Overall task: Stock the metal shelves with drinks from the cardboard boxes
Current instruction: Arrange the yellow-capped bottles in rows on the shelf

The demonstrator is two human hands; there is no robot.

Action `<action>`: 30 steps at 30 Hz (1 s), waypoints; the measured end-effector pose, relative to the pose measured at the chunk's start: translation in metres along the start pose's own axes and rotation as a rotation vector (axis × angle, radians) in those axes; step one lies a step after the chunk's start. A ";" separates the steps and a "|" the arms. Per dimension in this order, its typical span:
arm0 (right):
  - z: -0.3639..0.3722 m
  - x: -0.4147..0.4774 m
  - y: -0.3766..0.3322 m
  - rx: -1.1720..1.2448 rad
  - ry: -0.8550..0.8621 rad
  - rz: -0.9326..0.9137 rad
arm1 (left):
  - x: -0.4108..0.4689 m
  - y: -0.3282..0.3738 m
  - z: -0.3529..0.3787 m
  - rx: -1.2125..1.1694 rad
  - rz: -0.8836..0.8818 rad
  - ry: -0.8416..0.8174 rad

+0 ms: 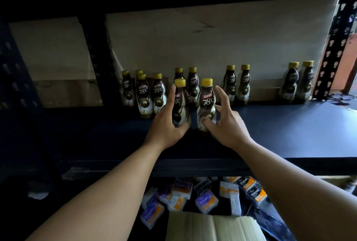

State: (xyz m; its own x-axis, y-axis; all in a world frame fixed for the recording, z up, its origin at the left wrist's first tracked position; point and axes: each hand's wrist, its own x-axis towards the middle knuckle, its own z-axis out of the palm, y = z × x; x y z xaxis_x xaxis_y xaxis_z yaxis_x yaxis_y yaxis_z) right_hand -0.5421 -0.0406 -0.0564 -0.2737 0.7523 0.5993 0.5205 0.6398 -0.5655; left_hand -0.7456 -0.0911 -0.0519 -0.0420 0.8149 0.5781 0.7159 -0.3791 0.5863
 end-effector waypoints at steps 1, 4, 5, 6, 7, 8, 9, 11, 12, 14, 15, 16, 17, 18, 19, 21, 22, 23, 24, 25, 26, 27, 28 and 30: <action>0.001 -0.001 0.000 -0.010 -0.005 0.000 | 0.000 0.000 0.000 0.000 0.000 -0.001; 0.001 0.000 -0.001 0.011 0.008 0.006 | 0.000 0.002 0.000 0.005 -0.009 0.006; 0.001 0.001 -0.001 0.015 0.019 0.005 | 0.000 0.002 0.000 0.009 -0.009 0.010; 0.001 0.001 0.000 0.019 0.023 0.005 | 0.000 0.001 0.000 0.013 -0.010 0.014; 0.001 0.002 0.000 0.019 0.021 0.007 | 0.000 0.001 0.000 0.016 -0.011 0.020; 0.001 0.003 0.001 0.016 0.018 0.013 | 0.000 -0.001 0.001 0.017 -0.012 0.025; 0.001 0.004 0.002 0.014 0.013 0.022 | 0.000 -0.002 0.001 0.017 -0.011 0.029; 0.001 0.004 0.003 0.010 0.005 0.030 | 0.001 -0.003 0.001 0.017 -0.004 0.031; 0.002 0.004 0.003 0.009 0.003 0.030 | 0.000 -0.004 0.001 0.018 0.003 0.032; 0.002 0.003 0.002 0.019 -0.010 0.028 | 0.000 -0.004 0.001 0.017 0.019 0.038; 0.002 0.002 0.001 0.035 -0.019 0.027 | 0.001 -0.004 0.001 0.017 0.025 0.042; 0.001 0.002 0.000 0.054 -0.023 0.026 | 0.001 -0.004 0.001 0.016 0.027 0.043; 0.001 0.002 0.000 0.068 -0.021 0.023 | 0.002 -0.004 0.000 0.014 0.027 0.042; 0.000 0.002 0.000 0.074 -0.016 0.019 | 0.002 -0.004 0.000 0.013 0.028 0.044; 0.000 0.002 0.000 0.074 -0.014 0.014 | 0.002 -0.005 0.000 0.015 0.028 0.047; 0.000 0.002 0.000 0.066 -0.026 0.013 | 0.001 -0.005 0.000 0.018 0.026 0.051; 0.000 0.002 0.001 0.062 -0.037 0.015 | 0.001 -0.005 0.000 0.021 0.030 0.051; 0.000 0.002 0.001 0.058 -0.044 0.015 | 0.001 -0.004 0.001 0.024 0.035 0.049; 0.000 0.002 0.002 0.055 -0.045 0.015 | 0.001 -0.004 0.001 0.024 0.038 0.047; 0.000 0.003 0.003 0.055 -0.043 0.015 | 0.001 -0.004 0.001 0.021 0.040 0.044; 0.000 0.003 0.003 0.056 -0.042 0.015 | 0.001 -0.004 0.001 0.017 0.044 0.040; -0.001 0.002 0.002 0.059 -0.045 0.016 | 0.002 -0.005 0.002 0.015 0.051 0.036; -0.001 0.002 0.001 0.062 -0.051 0.017 | 0.002 -0.006 0.002 0.013 0.062 0.033; -0.002 0.002 0.000 0.062 -0.061 0.024 | 0.002 -0.007 0.003 0.015 0.078 0.029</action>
State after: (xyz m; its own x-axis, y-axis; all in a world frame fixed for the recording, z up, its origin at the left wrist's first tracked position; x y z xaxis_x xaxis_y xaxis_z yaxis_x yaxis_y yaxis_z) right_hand -0.5413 -0.0397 -0.0542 -0.3114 0.7747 0.5503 0.4773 0.6283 -0.6144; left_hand -0.7489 -0.0853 -0.0570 -0.0055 0.7701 0.6378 0.7279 -0.4343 0.5306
